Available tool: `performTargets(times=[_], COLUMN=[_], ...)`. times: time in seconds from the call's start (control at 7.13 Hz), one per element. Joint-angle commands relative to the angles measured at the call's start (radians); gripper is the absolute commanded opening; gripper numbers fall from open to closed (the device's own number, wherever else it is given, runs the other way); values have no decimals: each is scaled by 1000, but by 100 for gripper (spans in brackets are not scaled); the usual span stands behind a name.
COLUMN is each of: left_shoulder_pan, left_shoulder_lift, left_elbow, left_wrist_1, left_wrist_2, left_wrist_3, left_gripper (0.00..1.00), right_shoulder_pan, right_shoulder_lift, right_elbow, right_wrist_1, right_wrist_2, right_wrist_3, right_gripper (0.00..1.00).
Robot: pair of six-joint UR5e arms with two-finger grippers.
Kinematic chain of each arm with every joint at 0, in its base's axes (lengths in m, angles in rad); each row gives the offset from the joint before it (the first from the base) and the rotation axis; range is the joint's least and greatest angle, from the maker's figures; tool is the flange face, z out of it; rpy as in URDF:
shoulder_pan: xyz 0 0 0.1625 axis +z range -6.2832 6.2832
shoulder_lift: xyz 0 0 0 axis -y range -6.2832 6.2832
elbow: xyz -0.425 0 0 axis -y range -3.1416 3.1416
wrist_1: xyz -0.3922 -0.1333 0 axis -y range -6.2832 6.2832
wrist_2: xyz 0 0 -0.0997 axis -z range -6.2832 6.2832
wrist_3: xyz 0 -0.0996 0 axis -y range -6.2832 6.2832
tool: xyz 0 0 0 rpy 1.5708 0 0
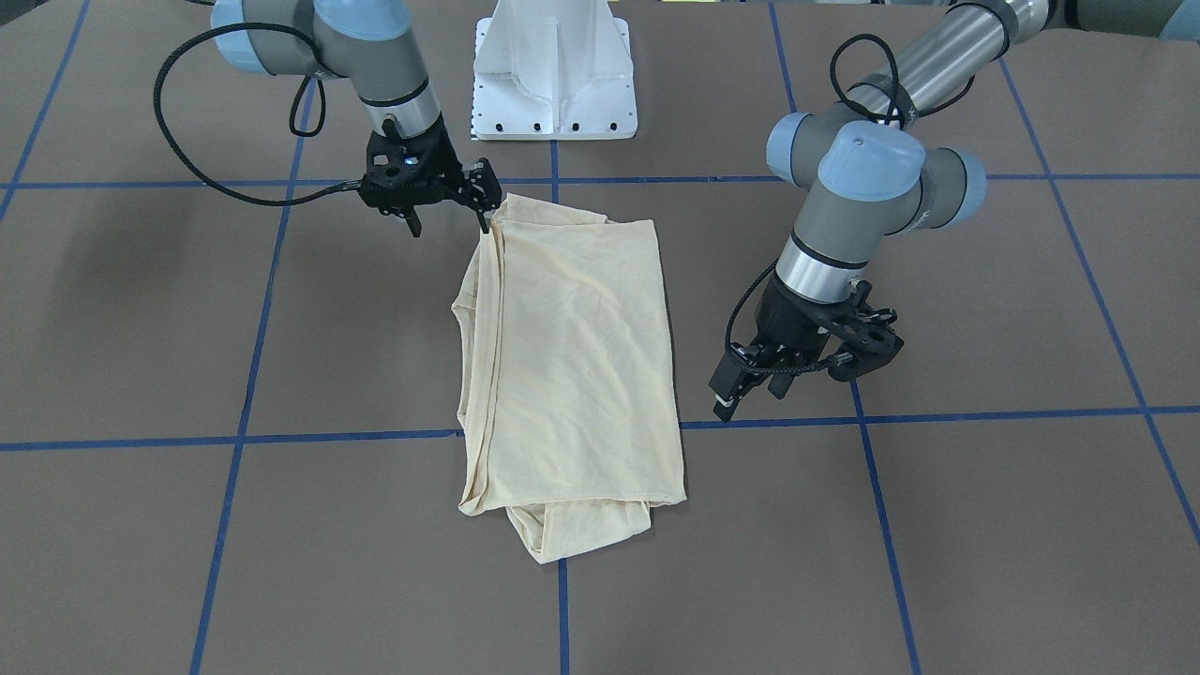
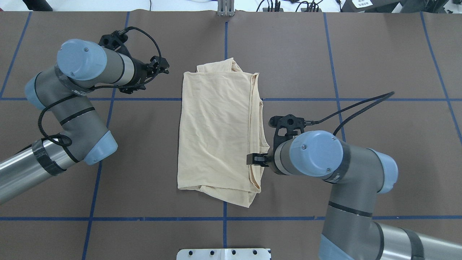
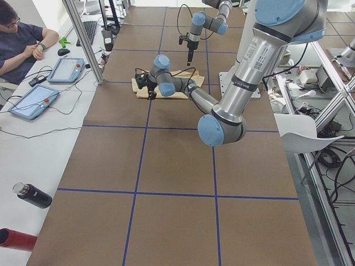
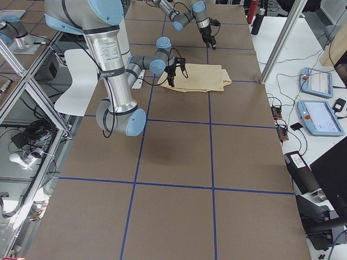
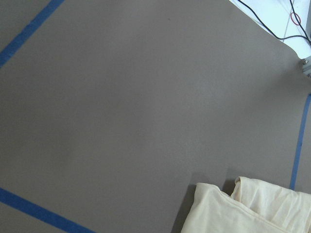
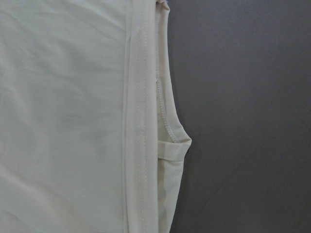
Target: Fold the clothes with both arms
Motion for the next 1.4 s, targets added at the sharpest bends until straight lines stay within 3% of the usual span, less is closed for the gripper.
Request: performTargets(times=[0.0,0.28,0.7,1.26], left_shoulder_pan=[2,5,8,9], left_shoulder_lift=[18,18,18,16], left_elbow=[-30,-24,-18,-18], left_wrist_1=[15,15,10,9], left_wrist_2=[-1,-2,-4,-4], left_wrist_3=[7,7,7,7], left_gripper=[100,100,100,100], right_shoulder_pan=[-32,-39,-47,-44], right_shoulder_lift=[74,75,75,65], right_elbow=[-99,-148,-144,-141], right_wrist_1=[-24,-24,-88,-90], right_wrist_2=[-23,-26,-19,-19], right_wrist_3=[-69,-123,-126,-128], right_gripper=[100,100,100,100])
